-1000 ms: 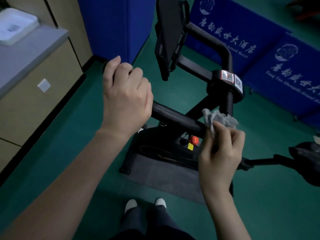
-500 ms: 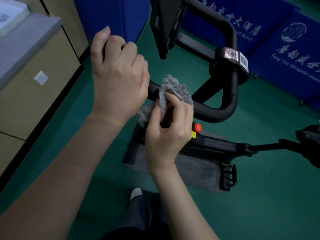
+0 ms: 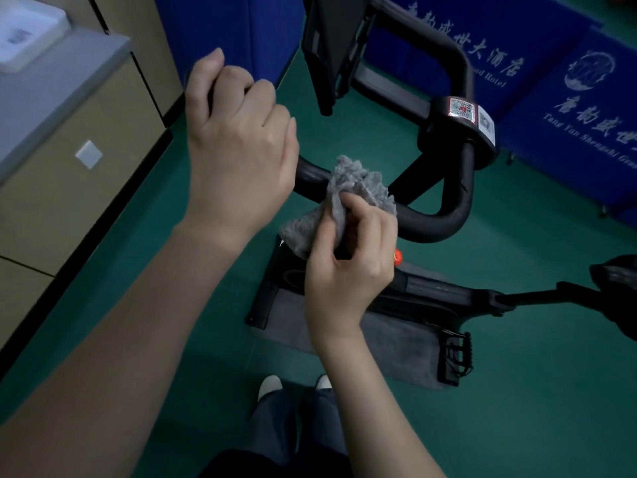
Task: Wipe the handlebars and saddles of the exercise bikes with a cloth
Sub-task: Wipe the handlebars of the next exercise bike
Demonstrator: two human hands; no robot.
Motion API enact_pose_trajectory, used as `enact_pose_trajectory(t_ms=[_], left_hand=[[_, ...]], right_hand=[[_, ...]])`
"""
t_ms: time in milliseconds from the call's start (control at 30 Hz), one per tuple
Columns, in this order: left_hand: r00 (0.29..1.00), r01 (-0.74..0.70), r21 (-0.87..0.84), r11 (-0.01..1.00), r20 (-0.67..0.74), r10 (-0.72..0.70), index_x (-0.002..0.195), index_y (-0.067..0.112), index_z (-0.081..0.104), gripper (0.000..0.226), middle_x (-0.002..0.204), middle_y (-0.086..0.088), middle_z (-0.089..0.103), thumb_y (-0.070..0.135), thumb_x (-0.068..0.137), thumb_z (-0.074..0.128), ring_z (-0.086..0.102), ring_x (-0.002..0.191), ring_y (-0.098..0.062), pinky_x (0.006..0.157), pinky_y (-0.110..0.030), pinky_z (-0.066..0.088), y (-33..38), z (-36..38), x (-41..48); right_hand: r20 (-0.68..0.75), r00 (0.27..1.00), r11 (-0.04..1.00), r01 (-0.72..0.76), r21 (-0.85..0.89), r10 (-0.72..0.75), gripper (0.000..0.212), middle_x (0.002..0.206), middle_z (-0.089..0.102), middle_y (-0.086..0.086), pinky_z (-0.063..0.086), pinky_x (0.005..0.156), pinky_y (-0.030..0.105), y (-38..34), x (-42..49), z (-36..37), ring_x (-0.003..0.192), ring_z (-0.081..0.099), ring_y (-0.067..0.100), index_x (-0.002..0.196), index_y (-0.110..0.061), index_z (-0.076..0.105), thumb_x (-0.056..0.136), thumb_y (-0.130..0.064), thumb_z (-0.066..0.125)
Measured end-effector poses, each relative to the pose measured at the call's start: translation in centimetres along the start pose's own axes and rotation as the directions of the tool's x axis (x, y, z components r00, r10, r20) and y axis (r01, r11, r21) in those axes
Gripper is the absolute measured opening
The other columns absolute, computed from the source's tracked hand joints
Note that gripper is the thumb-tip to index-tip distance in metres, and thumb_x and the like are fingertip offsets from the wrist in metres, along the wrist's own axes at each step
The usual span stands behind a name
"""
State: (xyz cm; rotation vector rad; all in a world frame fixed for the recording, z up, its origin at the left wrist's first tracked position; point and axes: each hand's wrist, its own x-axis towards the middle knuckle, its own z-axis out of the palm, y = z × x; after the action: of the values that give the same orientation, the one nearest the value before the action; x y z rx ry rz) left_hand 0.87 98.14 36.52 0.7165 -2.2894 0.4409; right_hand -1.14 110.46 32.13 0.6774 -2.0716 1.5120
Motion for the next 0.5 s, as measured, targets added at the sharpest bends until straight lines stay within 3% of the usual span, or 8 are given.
enact_pose_trajectory(t_ms=[100,200,300,367,500], left_hand=[[0.999,0.007,-0.005,1.0,0.034,-0.006,0.09,0.002,0.067,0.049,0.088,-0.009,0.061,0.026,0.102,0.026,0.052,0.102,-0.032,0.113,-0.038,0.015,0.0,-0.2,-0.2],[0.998,0.005,-0.013,1.0,0.061,-0.004,0.093,0.003,0.068,0.051,0.091,-0.009,0.062,0.03,0.103,0.026,0.052,0.105,-0.032,0.116,-0.044,0.017,0.2,-0.4,-0.2],[0.999,-0.046,-0.039,0.998,0.023,0.046,0.095,0.007,0.07,0.047,0.095,-0.007,0.065,0.033,0.103,0.032,0.053,0.109,-0.03,0.115,-0.051,0.017,0.3,-0.6,-0.2],[0.993,-0.115,-0.078,0.99,0.0,0.116,0.095,0.009,0.071,0.043,0.098,-0.004,0.067,0.032,0.102,0.036,0.054,0.114,-0.027,0.116,-0.051,0.012,0.4,-0.6,-0.6],[0.98,-0.192,-0.11,0.975,0.029,0.196,0.094,0.011,0.072,0.041,0.098,-0.003,0.067,0.032,0.103,0.037,0.055,0.112,-0.027,0.116,-0.044,0.006,0.4,-0.1,-1.6]], right_hand=[[-0.038,0.999,0.998,-0.036,-0.055,0.034,0.011,0.086,0.057,0.007,0.05,0.066,0.03,1.3,0.0,-2.4,0.077,0.057,0.019,0.092,0.003,0.066,0.082,0.006,0.061],[-0.154,0.983,0.988,-0.113,-0.101,0.097,0.011,0.09,0.053,0.004,0.043,0.074,0.015,2.7,0.6,-5.1,0.082,0.05,0.007,0.095,0.002,0.063,0.085,-0.002,0.057],[-0.171,0.942,0.957,-0.289,0.024,0.288,0.009,0.093,0.052,0.001,0.039,0.075,0.012,3.7,0.6,-7.1,0.082,0.049,0.003,0.098,-0.013,0.056,0.09,-0.009,0.054],[-0.099,0.861,0.862,-0.481,0.16,0.499,0.009,0.09,0.054,-0.003,0.042,0.073,0.017,3.8,-0.2,-7.6,0.08,0.05,0.004,0.095,-0.022,0.053,0.093,-0.013,0.053],[0.097,0.596,0.552,-0.784,0.284,0.797,0.015,0.086,0.057,-0.005,0.045,0.075,0.021,3.5,-1.7,-6.0,0.077,0.053,0.004,0.092,-0.025,0.054,0.095,-0.011,0.053]])
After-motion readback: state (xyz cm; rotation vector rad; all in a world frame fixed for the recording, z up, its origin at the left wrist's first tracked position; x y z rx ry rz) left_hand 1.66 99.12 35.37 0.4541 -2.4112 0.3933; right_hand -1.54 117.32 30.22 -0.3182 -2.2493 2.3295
